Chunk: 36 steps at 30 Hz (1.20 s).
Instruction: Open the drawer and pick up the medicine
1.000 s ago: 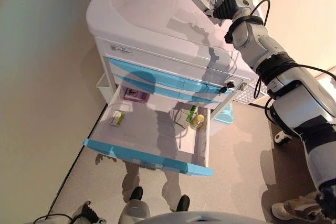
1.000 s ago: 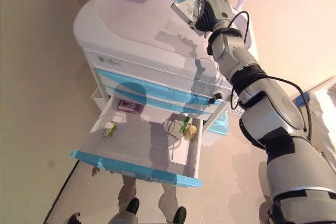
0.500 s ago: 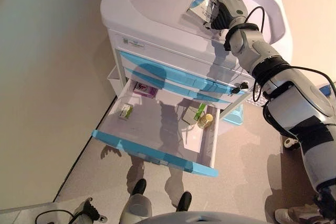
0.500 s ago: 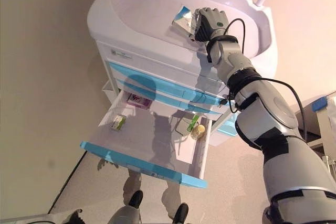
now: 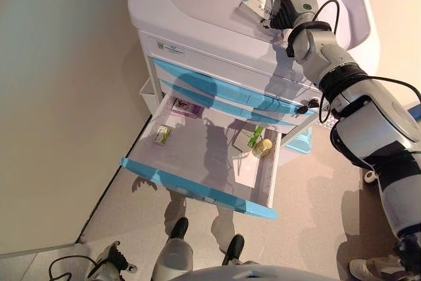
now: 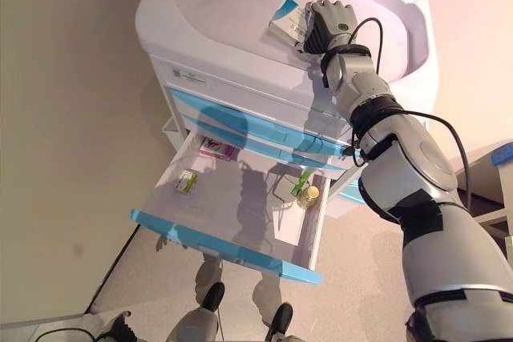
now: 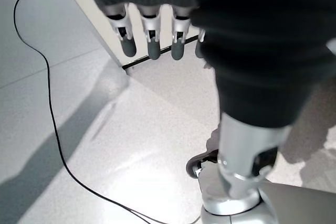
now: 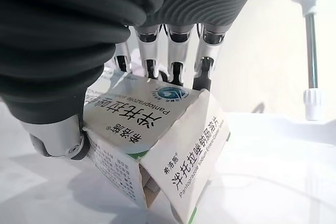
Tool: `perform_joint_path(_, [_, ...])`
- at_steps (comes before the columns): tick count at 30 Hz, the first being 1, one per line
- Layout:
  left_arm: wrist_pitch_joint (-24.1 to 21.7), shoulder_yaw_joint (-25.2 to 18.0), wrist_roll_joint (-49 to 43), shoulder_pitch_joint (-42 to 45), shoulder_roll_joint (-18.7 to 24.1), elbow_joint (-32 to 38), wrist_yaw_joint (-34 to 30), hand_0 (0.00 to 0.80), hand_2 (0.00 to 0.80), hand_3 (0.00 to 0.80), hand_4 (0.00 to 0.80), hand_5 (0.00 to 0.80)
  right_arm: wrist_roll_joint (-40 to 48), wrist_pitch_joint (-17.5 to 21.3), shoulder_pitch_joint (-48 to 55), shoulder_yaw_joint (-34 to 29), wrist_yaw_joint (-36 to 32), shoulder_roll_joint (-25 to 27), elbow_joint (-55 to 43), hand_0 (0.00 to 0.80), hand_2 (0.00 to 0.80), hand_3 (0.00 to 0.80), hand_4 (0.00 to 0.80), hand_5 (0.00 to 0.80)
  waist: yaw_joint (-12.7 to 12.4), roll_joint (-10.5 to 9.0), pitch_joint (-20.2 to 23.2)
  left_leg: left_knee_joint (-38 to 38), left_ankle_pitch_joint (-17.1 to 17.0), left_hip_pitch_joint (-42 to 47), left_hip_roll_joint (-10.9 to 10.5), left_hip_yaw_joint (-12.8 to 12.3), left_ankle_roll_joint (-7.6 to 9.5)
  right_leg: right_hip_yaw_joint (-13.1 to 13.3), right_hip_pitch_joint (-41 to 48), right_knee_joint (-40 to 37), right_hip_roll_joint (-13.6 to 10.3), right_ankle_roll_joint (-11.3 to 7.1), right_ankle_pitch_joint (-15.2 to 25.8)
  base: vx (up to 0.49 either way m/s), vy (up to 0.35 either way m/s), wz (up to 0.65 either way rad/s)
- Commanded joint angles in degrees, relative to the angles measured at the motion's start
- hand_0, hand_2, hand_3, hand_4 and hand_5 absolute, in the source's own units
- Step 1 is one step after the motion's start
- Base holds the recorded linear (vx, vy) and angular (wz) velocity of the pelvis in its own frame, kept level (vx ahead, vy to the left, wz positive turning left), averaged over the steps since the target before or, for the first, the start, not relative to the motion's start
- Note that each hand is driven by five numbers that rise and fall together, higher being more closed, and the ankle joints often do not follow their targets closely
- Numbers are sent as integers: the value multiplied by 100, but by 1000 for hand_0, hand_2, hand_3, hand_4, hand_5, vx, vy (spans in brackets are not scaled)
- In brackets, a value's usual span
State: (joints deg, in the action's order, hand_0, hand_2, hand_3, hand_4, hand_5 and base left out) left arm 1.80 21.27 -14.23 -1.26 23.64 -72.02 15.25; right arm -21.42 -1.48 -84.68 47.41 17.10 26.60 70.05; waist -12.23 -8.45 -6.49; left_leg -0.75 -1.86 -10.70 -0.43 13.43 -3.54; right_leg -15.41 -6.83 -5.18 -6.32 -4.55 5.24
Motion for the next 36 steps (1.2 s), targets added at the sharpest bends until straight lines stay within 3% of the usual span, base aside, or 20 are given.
perform_joint_path(1, [-25,76,171,-312,110,-139,104,0,0,0,0,0,-188,-197,-333,50,21,145,585,0,0,0,0,0,-175,-56,-180,395,-378,-39,-355,66,237,51,51,249,-89,-422,66,0,0,0])
perform_joint_path(19, [7,62,176,-342,94,-114,74,0,0,0,0,0,31,-227,-248,-216,72,114,517,0,0,0,0,0,-104,19,-154,407,-370,-13,-347,57,232,48,47,261,-109,-422,68,0,0,0])
perform_joint_path(27, [66,-212,241,-233,72,-185,57,0,0,0,0,0,901,-106,172,-840,298,447,-466,0,0,0,0,0,83,38,-52,436,-334,112,-292,-74,231,119,118,263,-94,-412,59,0,0,0])
perform_joint_path(36, [95,-564,167,-3,-37,-115,-57,0,0,0,0,0,993,9,1369,-1618,391,1272,-2391,0,0,0,0,0,414,220,99,485,-279,277,-229,-317,218,254,203,219,-65,-397,54,-21,6,-16])
